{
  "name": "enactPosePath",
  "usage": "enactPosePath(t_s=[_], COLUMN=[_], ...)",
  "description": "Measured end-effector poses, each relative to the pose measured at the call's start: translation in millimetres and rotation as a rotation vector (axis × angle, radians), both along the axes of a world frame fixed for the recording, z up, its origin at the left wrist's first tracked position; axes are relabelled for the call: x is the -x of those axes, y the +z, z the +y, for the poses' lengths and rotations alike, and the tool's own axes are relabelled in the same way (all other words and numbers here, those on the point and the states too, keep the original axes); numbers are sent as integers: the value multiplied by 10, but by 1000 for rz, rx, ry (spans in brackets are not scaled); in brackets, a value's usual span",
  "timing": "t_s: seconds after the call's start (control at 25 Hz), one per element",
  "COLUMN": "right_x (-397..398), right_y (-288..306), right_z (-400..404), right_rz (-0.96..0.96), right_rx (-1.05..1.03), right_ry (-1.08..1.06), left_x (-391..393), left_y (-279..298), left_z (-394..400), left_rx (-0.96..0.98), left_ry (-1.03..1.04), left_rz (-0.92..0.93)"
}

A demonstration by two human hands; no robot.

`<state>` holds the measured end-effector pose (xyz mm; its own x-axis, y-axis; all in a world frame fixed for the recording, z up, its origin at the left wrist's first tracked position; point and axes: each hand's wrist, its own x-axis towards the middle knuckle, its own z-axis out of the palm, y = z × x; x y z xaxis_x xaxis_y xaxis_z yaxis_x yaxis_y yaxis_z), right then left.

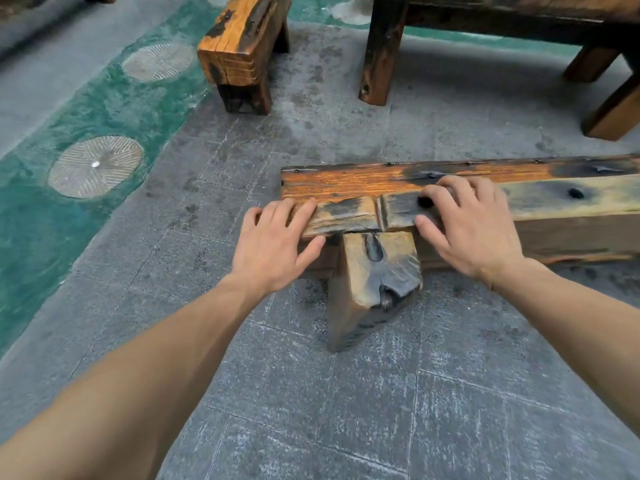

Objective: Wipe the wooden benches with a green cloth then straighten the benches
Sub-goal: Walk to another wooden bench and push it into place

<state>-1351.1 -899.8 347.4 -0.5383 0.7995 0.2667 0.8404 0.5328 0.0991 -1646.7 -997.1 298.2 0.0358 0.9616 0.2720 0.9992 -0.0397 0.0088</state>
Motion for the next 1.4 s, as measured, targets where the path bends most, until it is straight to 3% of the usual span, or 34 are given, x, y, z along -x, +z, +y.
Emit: enactPosePath(t_s=[0.12, 0.32, 0.8, 1.4], right_x=[34, 60, 144, 140], right_y=[-103, -366, -451, -541], right_z=[193, 268, 259, 316], right_rz=[51, 199, 342, 375], right_rx=[-56, -359, -405, -518], right_ry=[34, 7, -16, -10], left_x=[48, 46, 15, 48], left_y=[-99, -300, -347, -522], left_z=[115, 173, 210, 299], left_rx=[-66, -270, -365, -658], left_ry=[-14, 12, 69, 25], left_rz=[26, 23, 7, 102])
